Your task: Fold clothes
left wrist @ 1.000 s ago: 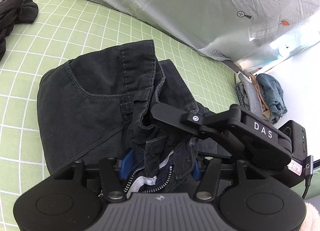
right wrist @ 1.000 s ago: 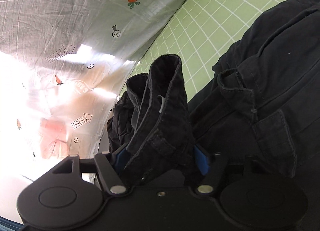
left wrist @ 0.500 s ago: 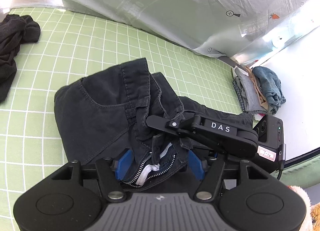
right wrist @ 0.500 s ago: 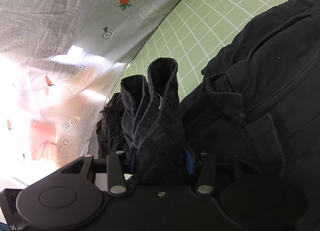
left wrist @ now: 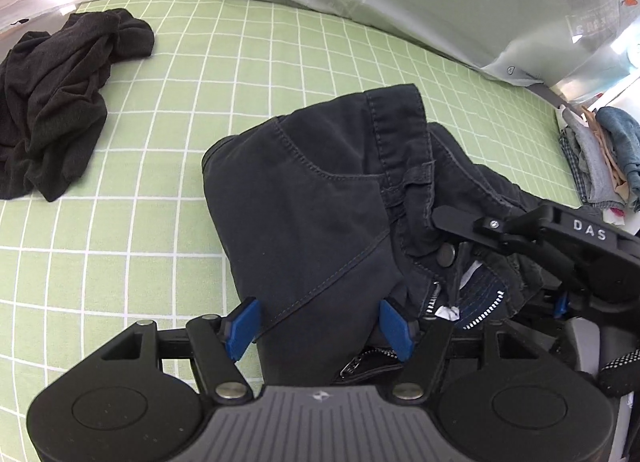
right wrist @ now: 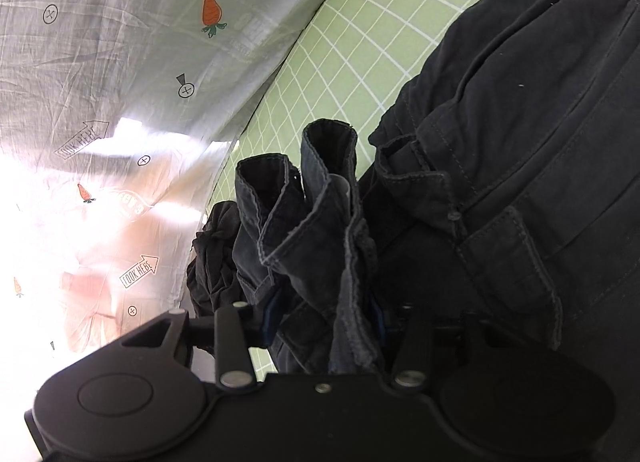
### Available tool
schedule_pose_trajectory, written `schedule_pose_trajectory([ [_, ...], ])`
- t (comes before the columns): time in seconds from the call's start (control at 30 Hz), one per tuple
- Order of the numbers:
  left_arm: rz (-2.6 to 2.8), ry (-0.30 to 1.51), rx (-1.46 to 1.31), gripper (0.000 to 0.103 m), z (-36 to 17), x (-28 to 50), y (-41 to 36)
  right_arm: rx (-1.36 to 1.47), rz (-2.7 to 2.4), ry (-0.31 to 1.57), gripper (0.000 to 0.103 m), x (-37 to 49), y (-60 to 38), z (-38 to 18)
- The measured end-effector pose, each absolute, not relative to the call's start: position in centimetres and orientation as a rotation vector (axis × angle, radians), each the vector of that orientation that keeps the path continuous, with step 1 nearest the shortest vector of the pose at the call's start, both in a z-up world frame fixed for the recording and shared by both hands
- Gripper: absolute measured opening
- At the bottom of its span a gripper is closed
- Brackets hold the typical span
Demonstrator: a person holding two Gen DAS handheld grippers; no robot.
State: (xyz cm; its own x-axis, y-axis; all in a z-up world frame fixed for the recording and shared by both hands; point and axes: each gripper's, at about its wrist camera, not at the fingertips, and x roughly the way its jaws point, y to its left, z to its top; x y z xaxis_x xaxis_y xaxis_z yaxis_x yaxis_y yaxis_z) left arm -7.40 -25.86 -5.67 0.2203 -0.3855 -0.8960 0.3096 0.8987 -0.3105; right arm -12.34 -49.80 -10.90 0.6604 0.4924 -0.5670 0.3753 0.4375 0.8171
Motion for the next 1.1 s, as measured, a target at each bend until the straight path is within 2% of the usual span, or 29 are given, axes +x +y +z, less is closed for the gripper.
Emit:
schedule_pose_trajectory([
  [0.43,-0.51,1.196,-0.025,0.067,-3.3,-8.8,-28.4,1.193,0.143,0.761,0.032,-15.6,-52.2,-9.1],
  [0.7,-0.598,1.177,0.049,0.07,-2.6,-10.3,-33.4,1.233,0.119,0.632,0.031,-19.6,-56.3,-7.9],
  [0.9,-0.593,1.216,0.195,0.071,-5.3,-11.4,-37.1,1.093,-0.026,0.778,0.03,-20.2,-58.2,-10.4],
  [1.1,-0.562,1.14,0.254,0.072,-3.5,-12.3,-38.0,1.035,0.01,0.713,0.027,-21.8,-59.2,-8.5],
])
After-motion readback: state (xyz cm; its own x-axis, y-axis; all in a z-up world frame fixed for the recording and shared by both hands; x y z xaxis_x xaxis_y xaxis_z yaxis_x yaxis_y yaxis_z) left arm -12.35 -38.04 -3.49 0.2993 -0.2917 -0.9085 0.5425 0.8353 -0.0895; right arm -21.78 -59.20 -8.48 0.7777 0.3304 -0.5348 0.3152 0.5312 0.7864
